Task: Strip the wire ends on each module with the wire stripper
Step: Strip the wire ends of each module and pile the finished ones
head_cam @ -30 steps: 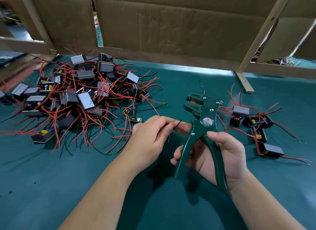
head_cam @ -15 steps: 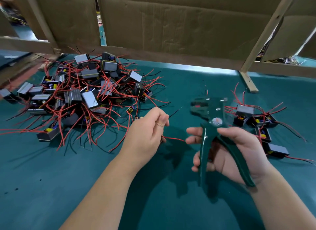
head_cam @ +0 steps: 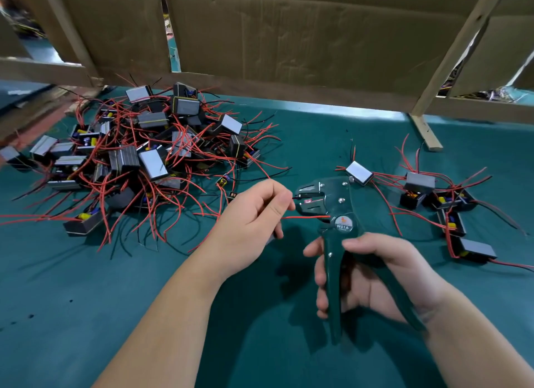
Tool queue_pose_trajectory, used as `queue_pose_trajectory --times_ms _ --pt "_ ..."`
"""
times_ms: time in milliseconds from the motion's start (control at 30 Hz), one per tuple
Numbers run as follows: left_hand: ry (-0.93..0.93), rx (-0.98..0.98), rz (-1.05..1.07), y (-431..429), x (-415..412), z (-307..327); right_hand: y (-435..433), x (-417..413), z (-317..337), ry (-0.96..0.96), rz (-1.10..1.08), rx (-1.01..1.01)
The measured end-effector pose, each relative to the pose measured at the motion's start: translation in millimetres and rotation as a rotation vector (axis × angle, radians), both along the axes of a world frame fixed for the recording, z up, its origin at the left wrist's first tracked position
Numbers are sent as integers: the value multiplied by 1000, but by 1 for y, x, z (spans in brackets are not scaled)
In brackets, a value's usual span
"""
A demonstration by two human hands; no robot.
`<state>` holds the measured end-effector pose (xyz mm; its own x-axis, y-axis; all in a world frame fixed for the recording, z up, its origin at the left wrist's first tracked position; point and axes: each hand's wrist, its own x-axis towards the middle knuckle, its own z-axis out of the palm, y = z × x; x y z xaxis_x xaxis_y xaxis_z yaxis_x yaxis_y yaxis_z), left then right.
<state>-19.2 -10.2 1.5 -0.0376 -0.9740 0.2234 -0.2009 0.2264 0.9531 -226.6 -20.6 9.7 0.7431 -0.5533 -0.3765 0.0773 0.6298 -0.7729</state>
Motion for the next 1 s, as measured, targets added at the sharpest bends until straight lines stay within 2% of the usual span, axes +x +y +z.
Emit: queue_pose_trajectory --times_ms 200,467,1000 --pt "90 -57 125 -3 3 0 5 8 1 -148 44 -49" --pt "18 -93 114 -2 1 1 6 8 4 -147 20 -72" --pt "29 -110 123 0 5 2 7 9 5 -118 8 -72"
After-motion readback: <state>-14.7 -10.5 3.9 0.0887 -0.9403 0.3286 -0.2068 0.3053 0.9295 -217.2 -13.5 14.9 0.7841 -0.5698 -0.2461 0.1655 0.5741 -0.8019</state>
